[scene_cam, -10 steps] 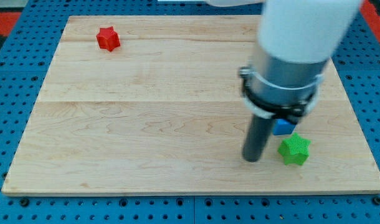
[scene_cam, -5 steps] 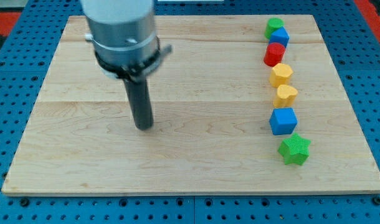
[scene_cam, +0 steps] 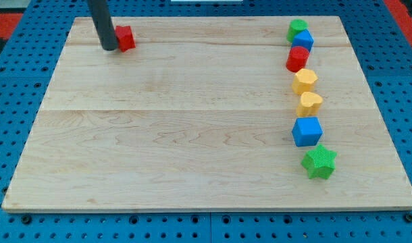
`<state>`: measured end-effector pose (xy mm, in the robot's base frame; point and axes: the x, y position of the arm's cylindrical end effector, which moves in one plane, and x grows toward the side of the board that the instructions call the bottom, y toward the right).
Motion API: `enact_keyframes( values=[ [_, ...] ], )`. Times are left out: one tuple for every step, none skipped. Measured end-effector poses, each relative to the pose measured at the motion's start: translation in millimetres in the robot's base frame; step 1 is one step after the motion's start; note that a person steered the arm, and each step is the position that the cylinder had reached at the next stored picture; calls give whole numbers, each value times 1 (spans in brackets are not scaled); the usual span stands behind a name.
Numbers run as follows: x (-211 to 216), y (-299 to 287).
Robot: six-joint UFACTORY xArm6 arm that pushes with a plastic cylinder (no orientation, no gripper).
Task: Push the red star to the top left of the green circle
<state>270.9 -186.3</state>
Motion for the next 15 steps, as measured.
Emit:
enact_keyframes(
  values=[
    [-7,6],
    [-12,40],
    [-17,28],
    [-21,-12],
    [-36,-8],
    [-49,11],
    [-26,64],
    [-15,106],
    [-24,108],
    [-47,83],
    [-54,98],
    [-48,144],
    [-33,170],
    [-13,160],
    [4,167]
  ],
)
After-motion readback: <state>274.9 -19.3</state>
